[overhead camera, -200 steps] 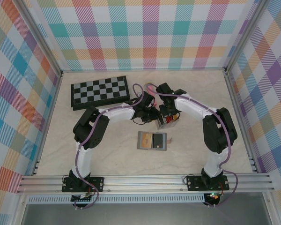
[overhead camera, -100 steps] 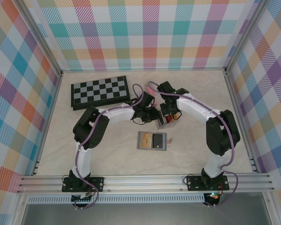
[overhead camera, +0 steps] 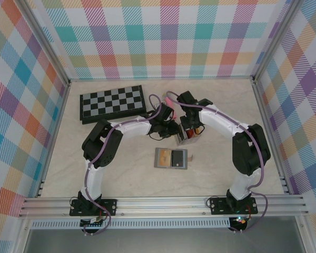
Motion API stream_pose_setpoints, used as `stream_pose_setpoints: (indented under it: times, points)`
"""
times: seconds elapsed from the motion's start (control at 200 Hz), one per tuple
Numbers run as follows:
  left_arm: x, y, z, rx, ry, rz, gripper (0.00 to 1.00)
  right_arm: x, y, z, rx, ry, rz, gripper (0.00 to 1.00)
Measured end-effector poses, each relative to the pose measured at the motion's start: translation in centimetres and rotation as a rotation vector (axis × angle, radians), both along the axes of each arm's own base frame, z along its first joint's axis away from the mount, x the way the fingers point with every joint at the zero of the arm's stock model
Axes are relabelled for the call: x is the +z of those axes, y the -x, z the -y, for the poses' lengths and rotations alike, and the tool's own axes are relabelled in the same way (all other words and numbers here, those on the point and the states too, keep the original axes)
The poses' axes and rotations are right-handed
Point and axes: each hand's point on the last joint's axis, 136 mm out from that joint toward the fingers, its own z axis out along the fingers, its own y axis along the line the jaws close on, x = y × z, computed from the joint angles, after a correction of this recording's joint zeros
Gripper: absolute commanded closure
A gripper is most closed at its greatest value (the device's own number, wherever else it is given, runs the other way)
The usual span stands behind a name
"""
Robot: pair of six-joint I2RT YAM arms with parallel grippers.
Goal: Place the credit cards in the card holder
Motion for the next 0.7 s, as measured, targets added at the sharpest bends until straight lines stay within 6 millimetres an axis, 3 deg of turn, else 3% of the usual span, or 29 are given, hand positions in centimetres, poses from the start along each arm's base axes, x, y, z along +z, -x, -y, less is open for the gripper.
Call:
stream_pose_setpoints:
  times: [0.415,0.7]
  points:
    - [0.0,0.0,0.0,0.0,0.0,0.0,0.79,0.1,0.5,-0.7,0.007,-0.069,-0.038,0.97]
    - [0.0,0.3,-0.3,0.0,0.002,0.0,0.74,3.0,0.5,-1.1,-0.045,-0.254,-0.024,0.99]
